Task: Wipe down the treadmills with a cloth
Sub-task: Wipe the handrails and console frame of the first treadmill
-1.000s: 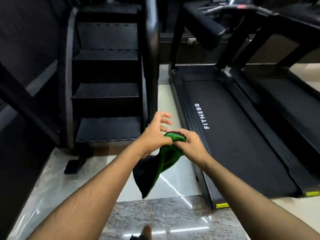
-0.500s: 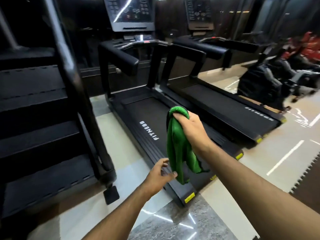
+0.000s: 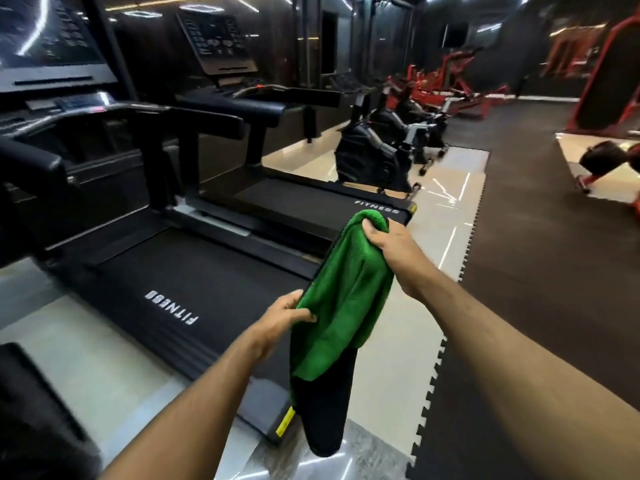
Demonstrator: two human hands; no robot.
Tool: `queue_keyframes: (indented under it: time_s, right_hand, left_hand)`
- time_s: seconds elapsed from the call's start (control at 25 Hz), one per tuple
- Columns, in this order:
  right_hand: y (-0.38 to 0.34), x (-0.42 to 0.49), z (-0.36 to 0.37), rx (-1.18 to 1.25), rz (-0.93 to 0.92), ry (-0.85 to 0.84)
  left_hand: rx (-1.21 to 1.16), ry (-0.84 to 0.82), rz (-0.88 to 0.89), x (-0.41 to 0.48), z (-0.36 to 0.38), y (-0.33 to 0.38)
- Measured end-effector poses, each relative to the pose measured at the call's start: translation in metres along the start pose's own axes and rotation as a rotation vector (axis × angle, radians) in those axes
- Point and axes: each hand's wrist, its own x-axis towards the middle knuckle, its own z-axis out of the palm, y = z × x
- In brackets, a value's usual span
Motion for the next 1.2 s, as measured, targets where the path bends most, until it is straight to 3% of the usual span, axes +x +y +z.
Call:
queue_keyframes:
  time_s: [0.12,0.28,0.4,0.52,0.6,0.8,0.88,1.04,1.2]
  right_hand:
    - [0.014,0.037,-0.072,0.017,0.076,0.142]
    - [0.027,0.1,-0.15,0.093,0.112,0.211]
    - [0.038,0.15,-0.19,0.042,0.106,0.267]
    - [0.063,0.202,-0.218,-0.134,0.091,0.281]
    - [0.089,0.236,-0.223,-0.225,0.101,0.237]
    - [0.135,0.331,-0.193,-0.331,0.054,0.161]
    - [0.144,0.379,-0.174,-0.417,-0.023,0.101]
    - [0.144,0.462,-0.135,-0.586,-0.217,-0.116]
    - [0.153,0.535,-0.1,-0.677,-0.38,-0.407]
  left_hand:
    - [0.127,0.05,-0.032,0.074,0.039,0.019]
    - [0.204,-0.078,-0.171,0.147,0.091,0.026]
    - [0.343,0.156,-0.156,0.202,0.105,0.032]
    - [-0.026,0.334,-0.34,0.254,0.122,0.07]
    - [-0.244,0.244,-0.443,0.296,0.119,0.09]
    - [-0.406,0.29,-0.213,0.416,0.087,0.107]
    - [-0.444,0.228,-0.18,0.463,0.061,0.114]
    - [-0.539,0.105,-0.095,0.53,0.001,0.139]
    - [-0.448,0.166,-0.039,0.571,-0.057,0.155]
